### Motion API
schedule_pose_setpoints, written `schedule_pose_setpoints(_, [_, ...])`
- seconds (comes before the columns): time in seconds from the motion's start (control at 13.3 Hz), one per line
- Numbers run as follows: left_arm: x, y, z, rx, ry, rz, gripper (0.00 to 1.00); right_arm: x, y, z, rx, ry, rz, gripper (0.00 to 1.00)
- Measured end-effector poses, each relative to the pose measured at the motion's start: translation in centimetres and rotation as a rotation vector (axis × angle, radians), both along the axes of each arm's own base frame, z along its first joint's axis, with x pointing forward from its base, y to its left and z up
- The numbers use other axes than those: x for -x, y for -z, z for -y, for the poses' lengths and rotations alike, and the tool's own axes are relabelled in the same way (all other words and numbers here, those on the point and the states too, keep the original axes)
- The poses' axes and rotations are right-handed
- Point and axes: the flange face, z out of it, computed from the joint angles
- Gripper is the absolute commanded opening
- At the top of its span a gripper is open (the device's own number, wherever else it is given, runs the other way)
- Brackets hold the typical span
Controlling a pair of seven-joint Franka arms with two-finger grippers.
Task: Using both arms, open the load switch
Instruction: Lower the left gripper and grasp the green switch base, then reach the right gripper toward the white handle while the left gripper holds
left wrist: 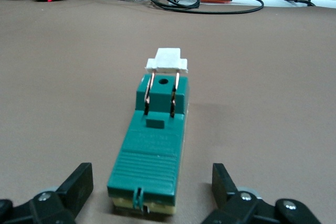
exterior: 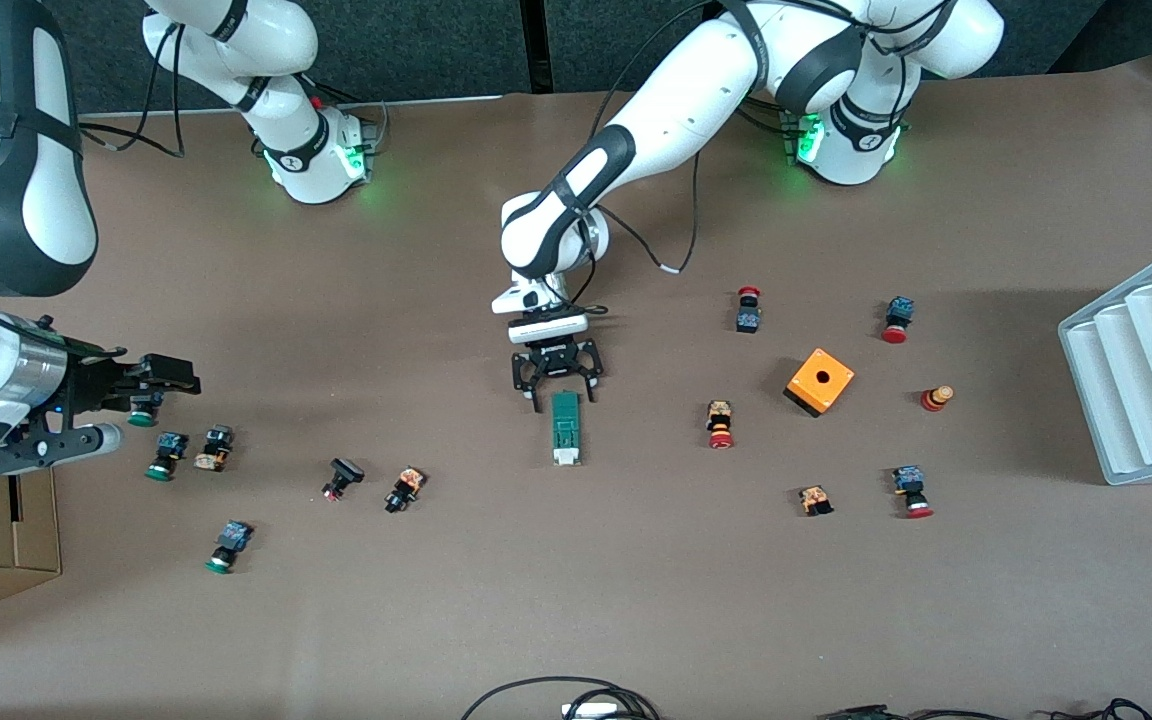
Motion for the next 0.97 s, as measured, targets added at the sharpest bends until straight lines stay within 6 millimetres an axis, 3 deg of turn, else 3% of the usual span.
schedule_pose_setpoints(0.38, [1.0,0.9,0.3,-0.011,0.001,0.034,1.0,-0.1,0.2,0.1,-0.014,-0.082,0.003,1.0])
schedule_pose_setpoints(0.75, [1.5,1.9,0.3,-0.001,-0.002,0.099,1.0,-0.9,3.7,-0.5,-0.12,-0.303,-0.023,1.0])
schedule_pose_setpoints(0.97, [1.7,2.2,0.2,0.012,-0.013,0.125,1.0,-1.2,3.9,-1.9,-0.151,-0.374,-0.003,1.0])
